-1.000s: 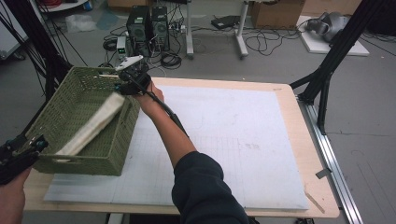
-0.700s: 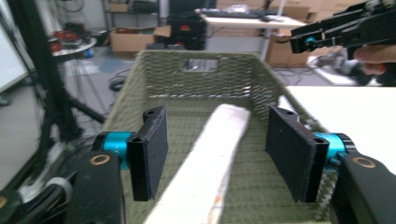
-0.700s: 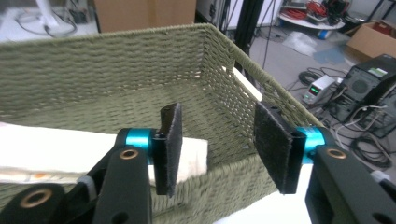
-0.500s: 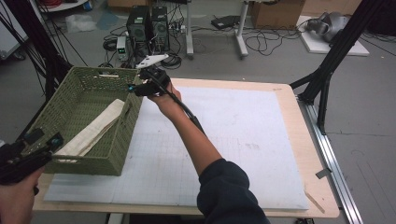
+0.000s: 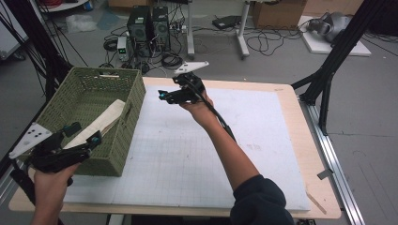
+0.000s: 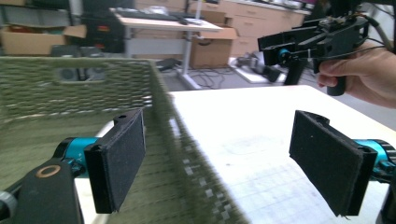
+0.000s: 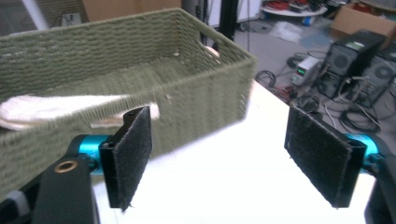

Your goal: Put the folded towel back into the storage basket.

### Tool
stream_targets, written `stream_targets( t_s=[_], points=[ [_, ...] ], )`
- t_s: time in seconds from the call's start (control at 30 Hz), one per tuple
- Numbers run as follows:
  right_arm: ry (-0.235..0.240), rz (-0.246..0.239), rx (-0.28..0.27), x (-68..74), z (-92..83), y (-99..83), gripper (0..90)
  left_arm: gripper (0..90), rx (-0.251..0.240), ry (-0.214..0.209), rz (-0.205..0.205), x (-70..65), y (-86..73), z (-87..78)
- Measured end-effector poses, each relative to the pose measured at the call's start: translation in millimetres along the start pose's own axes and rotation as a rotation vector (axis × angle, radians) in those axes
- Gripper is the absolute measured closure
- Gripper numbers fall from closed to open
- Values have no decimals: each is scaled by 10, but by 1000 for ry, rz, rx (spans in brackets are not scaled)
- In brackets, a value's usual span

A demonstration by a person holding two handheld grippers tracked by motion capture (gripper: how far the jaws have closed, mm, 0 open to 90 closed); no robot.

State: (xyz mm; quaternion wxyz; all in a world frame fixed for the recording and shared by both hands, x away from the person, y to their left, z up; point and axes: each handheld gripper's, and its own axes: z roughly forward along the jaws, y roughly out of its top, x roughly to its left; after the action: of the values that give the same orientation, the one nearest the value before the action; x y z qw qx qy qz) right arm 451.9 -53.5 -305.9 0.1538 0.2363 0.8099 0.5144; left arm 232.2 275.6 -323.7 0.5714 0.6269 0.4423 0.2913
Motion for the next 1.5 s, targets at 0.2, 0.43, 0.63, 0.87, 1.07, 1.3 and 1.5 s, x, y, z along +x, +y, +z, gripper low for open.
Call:
stream_targets(
  t_s=[0.2,0.43,0.63,0.87,1.07,1.3,1.5],
  points=[
    [-50,22,5,-130,-359,-259,197,189,4,-101,23,-215,18,220],
    [-105,48,3,-249,-809,-568,194,190,23,-190,53,-477,-2,505],
    [-157,77,3,-317,-1190,-828,193,191,34,-304,52,-701,-40,761],
    [-231,89,15,-354,-1620,-1188,193,191,55,-408,64,-947,-143,1050],
    [-292,112,8,-322,-1964,-1499,193,194,73,-446,69,-1117,-300,1281],
    [-354,165,-5,-280,-2299,-1895,193,210,91,-470,127,-1251,-484,1491],
    [-401,217,-5,-300,-2471,-2201,193,176,113,-471,152,-1299,-617,1588]
  ],
)
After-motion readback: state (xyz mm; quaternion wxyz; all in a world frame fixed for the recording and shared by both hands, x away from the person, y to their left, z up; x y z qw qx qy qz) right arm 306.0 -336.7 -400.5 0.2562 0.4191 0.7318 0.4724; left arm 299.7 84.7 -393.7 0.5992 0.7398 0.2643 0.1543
